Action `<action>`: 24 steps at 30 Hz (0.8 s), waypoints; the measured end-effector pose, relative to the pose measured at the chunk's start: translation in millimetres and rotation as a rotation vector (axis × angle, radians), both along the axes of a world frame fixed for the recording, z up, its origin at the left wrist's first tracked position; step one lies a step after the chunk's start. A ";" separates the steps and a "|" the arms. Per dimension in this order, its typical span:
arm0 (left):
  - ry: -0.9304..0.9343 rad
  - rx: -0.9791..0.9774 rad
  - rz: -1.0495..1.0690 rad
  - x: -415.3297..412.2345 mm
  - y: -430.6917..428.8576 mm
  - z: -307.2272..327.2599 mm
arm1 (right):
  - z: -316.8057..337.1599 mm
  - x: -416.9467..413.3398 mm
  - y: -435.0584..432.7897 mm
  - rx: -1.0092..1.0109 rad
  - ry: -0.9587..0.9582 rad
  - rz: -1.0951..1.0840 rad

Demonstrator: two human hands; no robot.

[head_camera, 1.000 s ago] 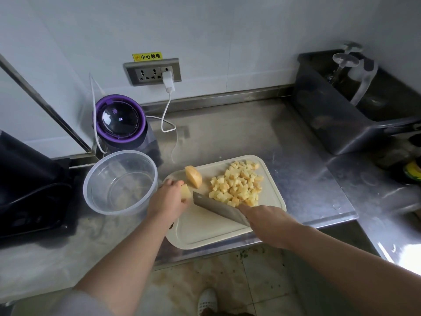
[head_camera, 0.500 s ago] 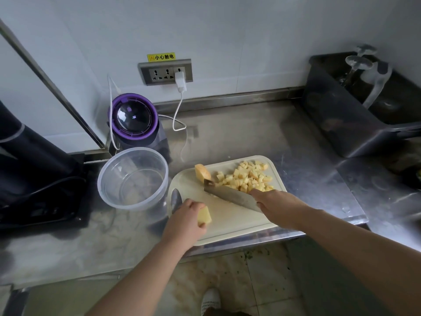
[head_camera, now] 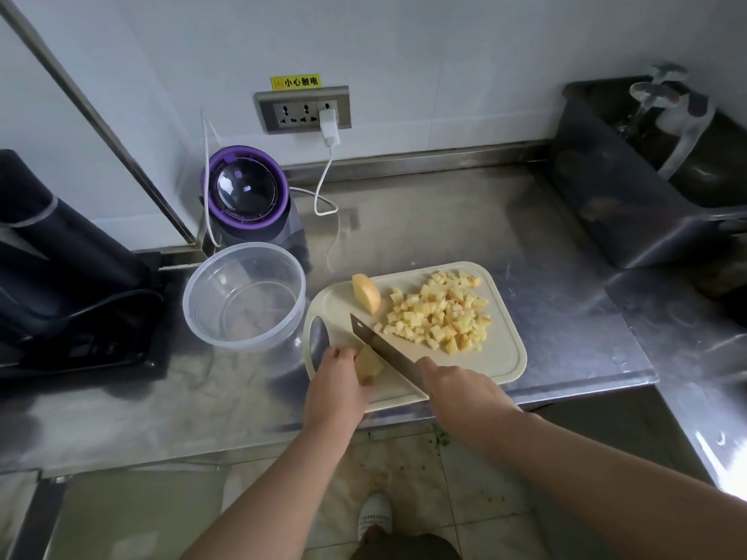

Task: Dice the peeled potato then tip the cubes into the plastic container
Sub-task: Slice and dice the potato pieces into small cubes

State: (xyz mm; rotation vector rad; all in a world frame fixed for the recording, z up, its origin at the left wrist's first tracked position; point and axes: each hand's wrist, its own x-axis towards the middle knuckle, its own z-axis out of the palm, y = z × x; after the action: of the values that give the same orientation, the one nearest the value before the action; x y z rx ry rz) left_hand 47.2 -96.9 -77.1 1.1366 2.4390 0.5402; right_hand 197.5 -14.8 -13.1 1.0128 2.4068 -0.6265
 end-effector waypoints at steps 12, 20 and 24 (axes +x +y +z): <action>-0.205 0.103 0.099 -7.5 7.0 -1.0 | 0.9 -14.4 -0.7 0.010 0.000 0.025; -0.311 0.089 0.259 -10.1 8.7 -0.2 | 4.5 -12.5 -2.7 -0.006 -0.002 0.048; -0.331 0.055 0.255 -11.3 9.6 3.0 | 11.0 -9.8 3.9 -0.004 -0.002 0.045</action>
State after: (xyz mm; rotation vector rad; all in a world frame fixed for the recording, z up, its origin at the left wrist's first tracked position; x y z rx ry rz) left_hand 35.8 -87.2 -74.1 0.6912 2.2976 0.8065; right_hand 187.8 -10.9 -2.1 0.9539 2.4182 -0.6140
